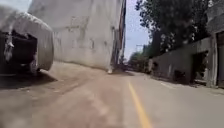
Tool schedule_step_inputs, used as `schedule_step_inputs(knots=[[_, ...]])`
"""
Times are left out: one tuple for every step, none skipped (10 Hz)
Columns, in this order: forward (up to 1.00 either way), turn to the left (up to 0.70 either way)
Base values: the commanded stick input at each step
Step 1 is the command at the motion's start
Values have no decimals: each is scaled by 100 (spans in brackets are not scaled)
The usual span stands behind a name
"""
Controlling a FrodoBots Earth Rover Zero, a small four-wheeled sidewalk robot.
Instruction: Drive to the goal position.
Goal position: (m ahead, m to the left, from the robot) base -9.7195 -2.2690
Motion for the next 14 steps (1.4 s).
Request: schedule_step_inputs(knots=[[100, -40], [100, -40], [100, -40], [100, -40], [100, -40], [100, -40], [100, -40], [100, -40], [100, -40], [100, -40], [100, -40], [100, -40], [100, -40], [100, -40]])
